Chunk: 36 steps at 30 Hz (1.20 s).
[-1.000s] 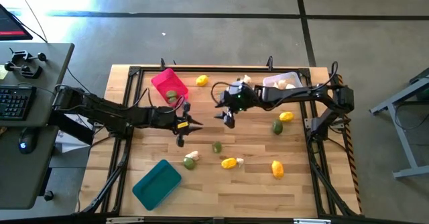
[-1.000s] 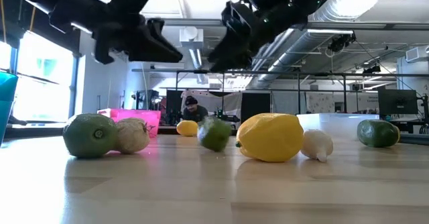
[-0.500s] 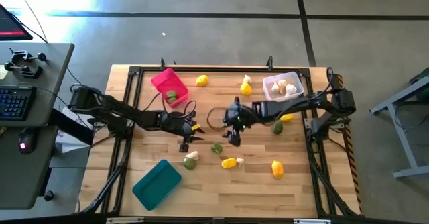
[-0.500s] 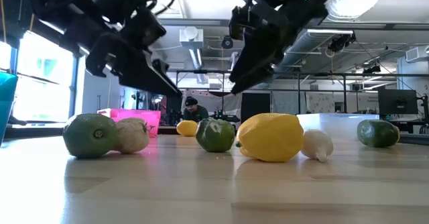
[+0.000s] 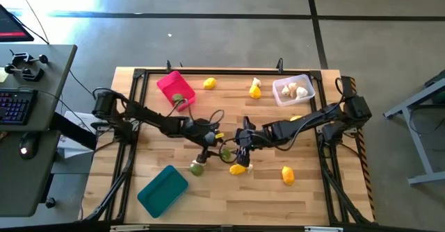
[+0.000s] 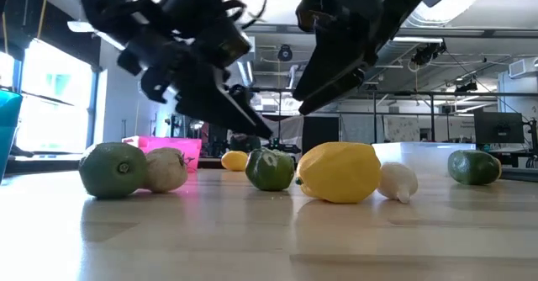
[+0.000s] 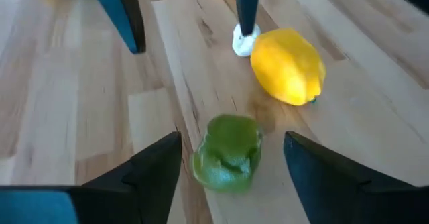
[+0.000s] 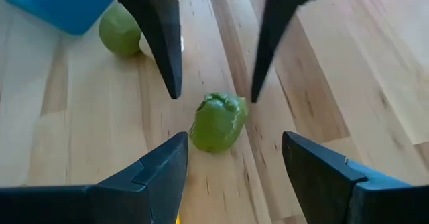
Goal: Sort produce into baskets
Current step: Put the green lime in the red bin
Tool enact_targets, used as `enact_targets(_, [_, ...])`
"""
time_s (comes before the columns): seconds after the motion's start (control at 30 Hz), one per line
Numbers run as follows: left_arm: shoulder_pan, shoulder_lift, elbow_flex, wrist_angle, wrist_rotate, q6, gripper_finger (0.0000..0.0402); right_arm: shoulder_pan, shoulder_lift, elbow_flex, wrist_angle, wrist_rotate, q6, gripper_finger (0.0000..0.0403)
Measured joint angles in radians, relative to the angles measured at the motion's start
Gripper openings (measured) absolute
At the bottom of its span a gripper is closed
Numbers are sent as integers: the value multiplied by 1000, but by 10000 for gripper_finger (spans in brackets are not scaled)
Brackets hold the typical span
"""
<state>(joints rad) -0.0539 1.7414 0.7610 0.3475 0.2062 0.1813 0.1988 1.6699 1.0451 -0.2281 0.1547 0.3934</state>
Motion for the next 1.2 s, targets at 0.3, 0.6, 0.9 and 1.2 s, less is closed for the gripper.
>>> enact_targets(0.3, [-13,116,180,-205,1,178,267,9,0,0,-26,2,-20,232])
enact_targets(0.6, [-12,153,219,-293,-10,264,265,9,0,0,-39,2,-62,232])
enact_targets(0.9, [-12,153,219,-273,-5,276,195,8,0,0,-45,0,-125,232])
enact_targets(1.2, [36,102,218,-326,-37,272,124,-30,-50,0,-85,-5,-185,232])
